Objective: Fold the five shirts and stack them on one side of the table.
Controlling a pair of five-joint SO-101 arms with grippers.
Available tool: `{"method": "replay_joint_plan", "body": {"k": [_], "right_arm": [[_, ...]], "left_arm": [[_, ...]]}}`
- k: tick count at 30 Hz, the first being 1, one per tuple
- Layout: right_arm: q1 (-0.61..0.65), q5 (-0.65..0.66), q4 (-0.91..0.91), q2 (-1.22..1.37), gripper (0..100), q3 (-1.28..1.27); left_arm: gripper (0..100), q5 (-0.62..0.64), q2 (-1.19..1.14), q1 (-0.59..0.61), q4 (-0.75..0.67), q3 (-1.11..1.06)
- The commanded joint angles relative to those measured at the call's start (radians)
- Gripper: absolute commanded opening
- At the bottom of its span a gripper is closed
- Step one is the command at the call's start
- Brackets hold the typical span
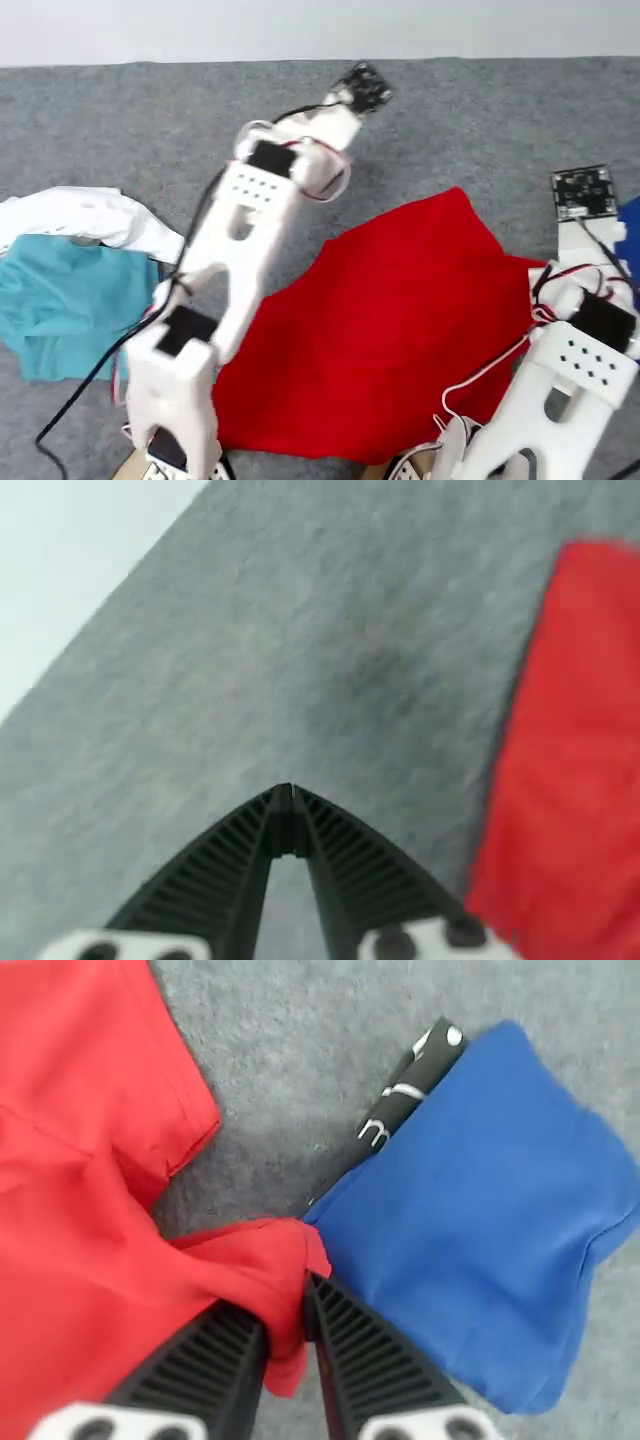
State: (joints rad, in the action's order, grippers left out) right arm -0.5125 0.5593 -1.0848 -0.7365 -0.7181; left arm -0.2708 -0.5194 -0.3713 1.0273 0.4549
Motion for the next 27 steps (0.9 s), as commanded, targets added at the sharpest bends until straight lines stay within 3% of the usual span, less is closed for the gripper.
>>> {"method": "replay_joint_plan", "body": {"k": [1,5,10,17,27], "right_arm": [[-0.010,-0.049,-0.012,0.001,1.0,0.006],[-0.010,-0.069,-0.012,0.001,1.0,0.006],[-0.010,-0.069,-0.012,0.001,1.0,0.006],[-0.012,-0.069,-0.012,0.001,1.0,0.006],[-0.012,-0.069,-0.012,0.001,1.0,0.006]], "left_arm": [[1,0.170,-0.146,-0.051,0.023,0.285],[5,0.299,-0.338,-0.106,0.025,0.530],[11,0.370,-0.540,-0.184,0.025,0.745],[15,0.292,-0.709,-0.262,0.144,0.871],[15,0.180,-0.723,-0.238,0.345,0.915]]}}
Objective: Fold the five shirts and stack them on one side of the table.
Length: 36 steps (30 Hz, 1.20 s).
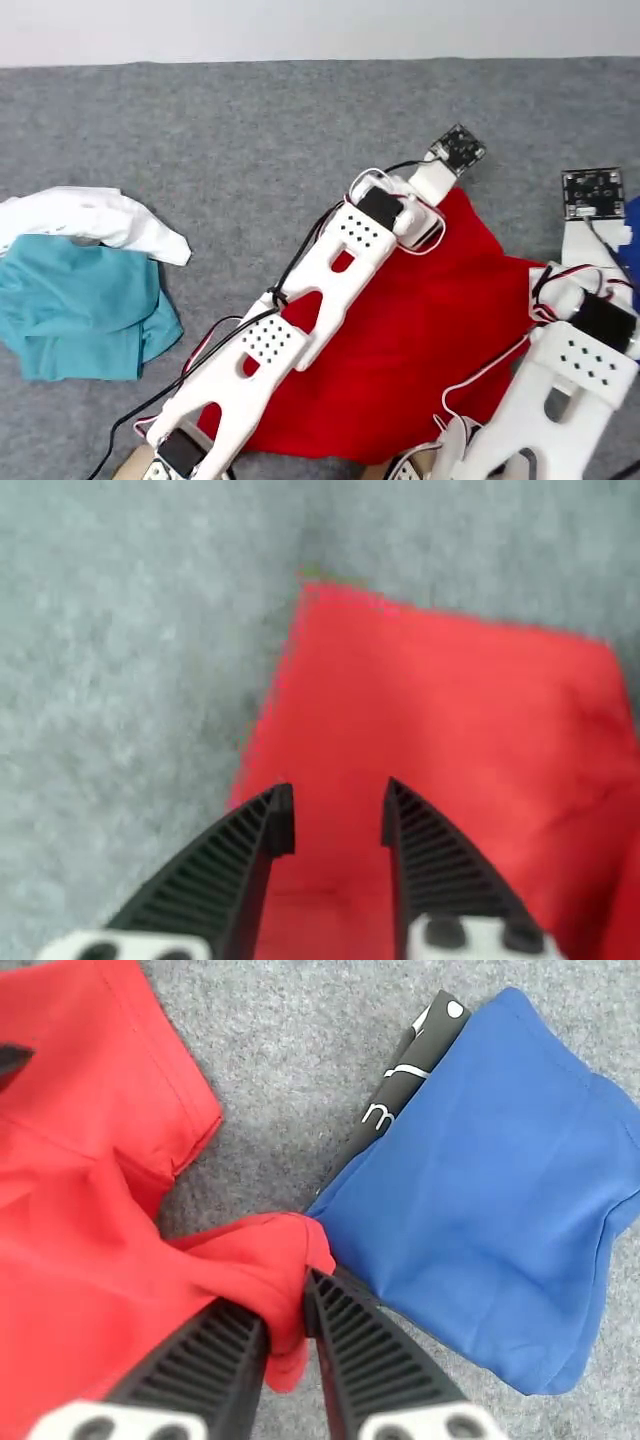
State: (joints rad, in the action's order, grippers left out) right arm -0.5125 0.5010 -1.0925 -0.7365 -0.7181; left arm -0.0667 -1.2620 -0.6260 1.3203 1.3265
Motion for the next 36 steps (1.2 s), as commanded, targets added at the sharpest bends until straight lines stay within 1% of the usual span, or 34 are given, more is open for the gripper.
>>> {"method": "replay_joint_plan", "body": {"k": [1,20,22,27,28,33,36], "right_arm": [[-0.012,-0.011,-0.004,0.001,1.0,0.006],[-0.012,-0.006,-0.030,-0.001,1.0,0.006],[-0.012,-0.006,-0.027,-0.001,1.0,0.006],[-0.012,-0.006,-0.027,-0.001,1.0,0.006],[-0.012,-0.005,-0.027,-0.001,1.0,0.006],[-0.012,-0.005,-0.024,-0.001,1.0,0.006],[-0.010,-0.005,-0.024,-0.001,1.0,0.008]], "left_arm": [[15,-0.025,0.021,0.023,0.068,0.045],[15,-0.020,0.021,0.106,0.221,0.042],[13,-0.023,0.021,0.106,0.229,0.042],[1,-0.026,0.020,0.106,0.250,0.045],[0,-0.026,0.018,0.106,0.256,0.045],[0,-0.026,0.025,0.104,0.305,0.050],[0,-0.023,0.051,0.107,0.359,0.130]]}}
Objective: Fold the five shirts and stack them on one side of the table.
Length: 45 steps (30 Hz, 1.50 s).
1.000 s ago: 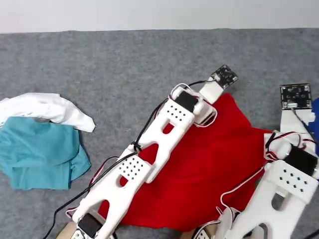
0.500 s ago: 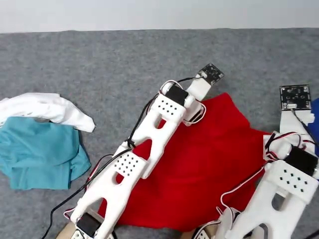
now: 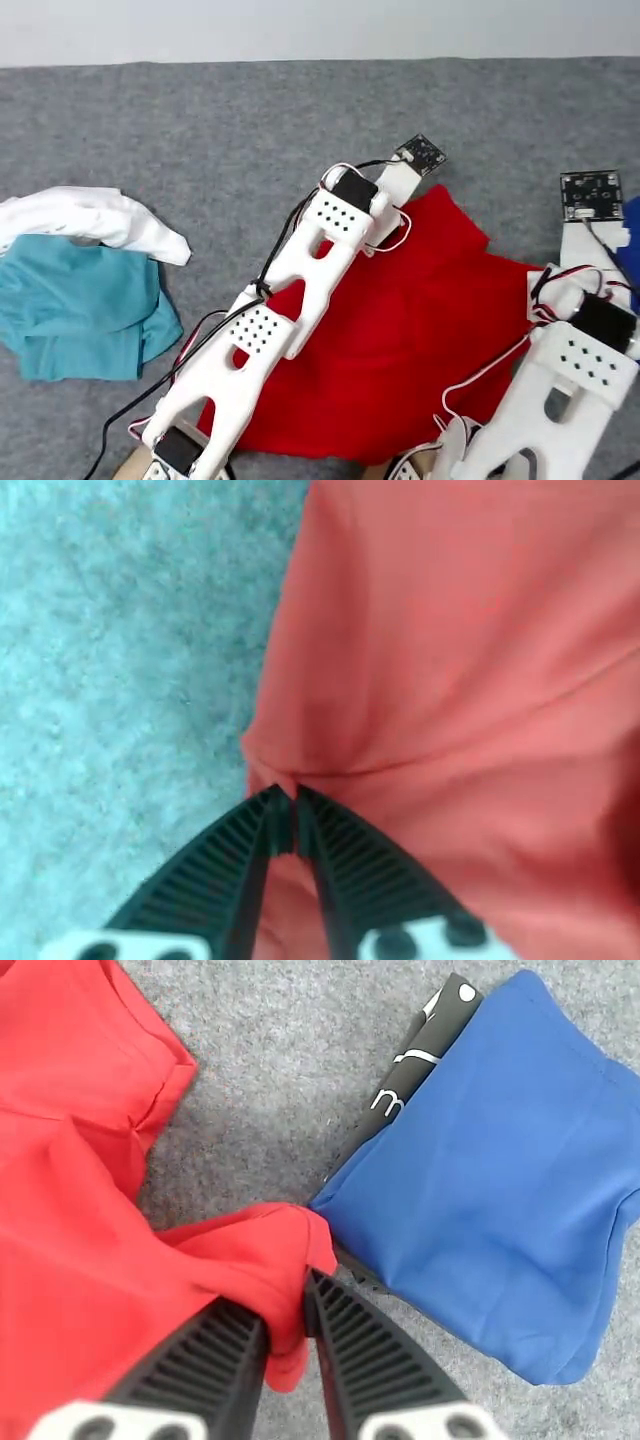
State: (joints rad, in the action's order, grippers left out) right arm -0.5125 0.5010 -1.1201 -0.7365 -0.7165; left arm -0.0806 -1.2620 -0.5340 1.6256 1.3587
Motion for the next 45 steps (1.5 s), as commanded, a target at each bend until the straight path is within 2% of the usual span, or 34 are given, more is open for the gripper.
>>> {"method": "replay_joint_plan", "body": {"k": [1,5,12,18,25,33,41,45], "right_arm": [[-0.010,-0.005,0.004,-0.001,1.0,0.009],[-0.004,-0.005,0.004,-0.039,1.0,0.012],[0.021,0.005,0.001,-0.229,1.0,0.012],[0.074,0.075,0.005,-0.381,1.0,0.012],[0.077,0.153,0.005,-0.483,1.0,0.009],[0.081,0.155,0.191,-0.378,1.0,-0.034],[0.222,0.153,0.401,-0.157,1.0,-0.038],[0.243,0.157,0.541,-0.013,1.0,-0.034]], "left_arm": [[0,-0.008,0.066,0.023,0.077,0.143],[0,-0.006,0.144,0.055,0.124,0.334],[0,-0.006,0.385,0.155,0.126,0.320],[0,-0.011,0.594,0.216,0.126,0.320],[0,-0.014,0.776,0.281,0.127,0.318],[0,-0.025,0.763,0.347,0.127,0.280],[0,-0.077,0.592,0.348,0.126,0.246],[0,-0.077,0.485,0.368,0.101,0.248]]}}
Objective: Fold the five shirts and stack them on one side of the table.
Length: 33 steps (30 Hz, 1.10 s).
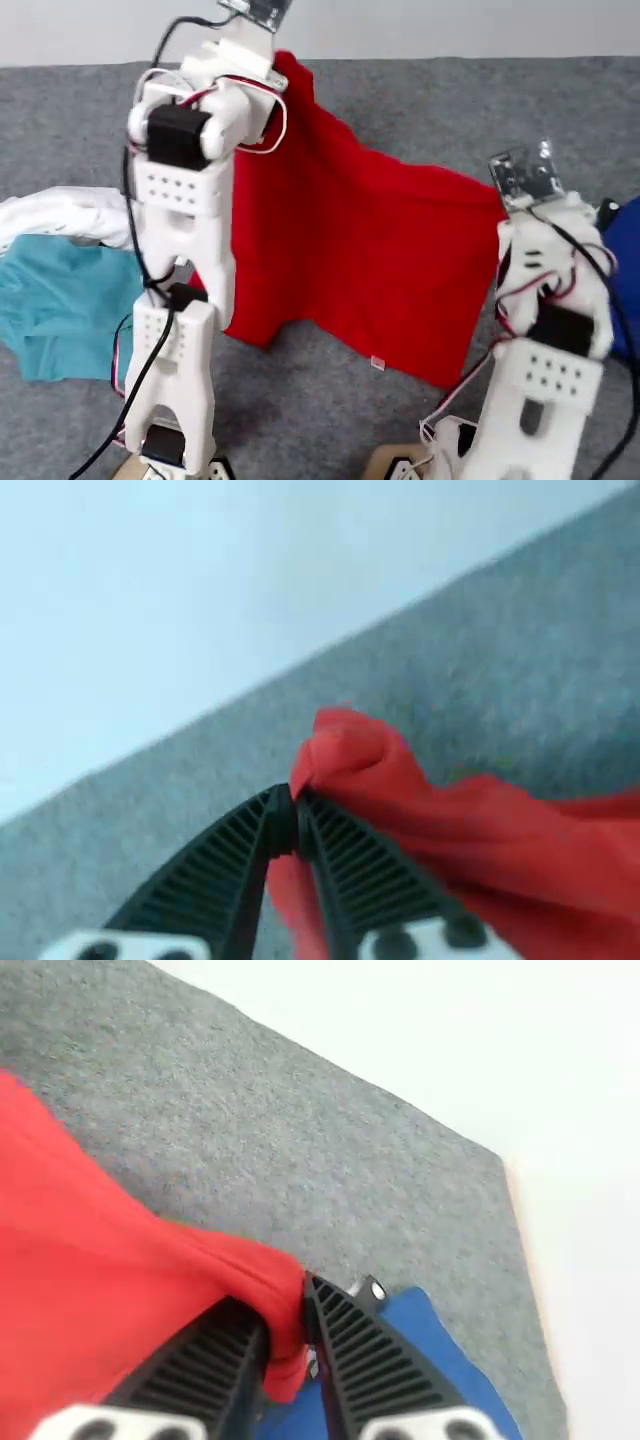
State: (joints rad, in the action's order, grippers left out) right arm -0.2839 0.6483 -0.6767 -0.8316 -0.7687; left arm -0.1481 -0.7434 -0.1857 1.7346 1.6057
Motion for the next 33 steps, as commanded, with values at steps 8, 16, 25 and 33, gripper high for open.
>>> {"method": "replay_joint_plan", "body": {"k": [8,16,25,33], "right_arm": [[0.013,0.012,0.156,0.257,1.0,0.098],[0.015,0.149,-0.186,0.255,1.0,0.114],[0.015,0.175,-0.354,0.252,1.0,0.118],[0.028,0.170,-0.306,0.200,1.0,0.166]], "left_arm": [[0,-0.008,-0.144,0.087,-0.077,0.001],[0,-0.044,-0.126,0.107,0.023,-0.067],[0,-0.199,0.058,0.103,0.023,-0.516],[0,-0.341,0.206,0.103,-0.006,-0.733]]}}
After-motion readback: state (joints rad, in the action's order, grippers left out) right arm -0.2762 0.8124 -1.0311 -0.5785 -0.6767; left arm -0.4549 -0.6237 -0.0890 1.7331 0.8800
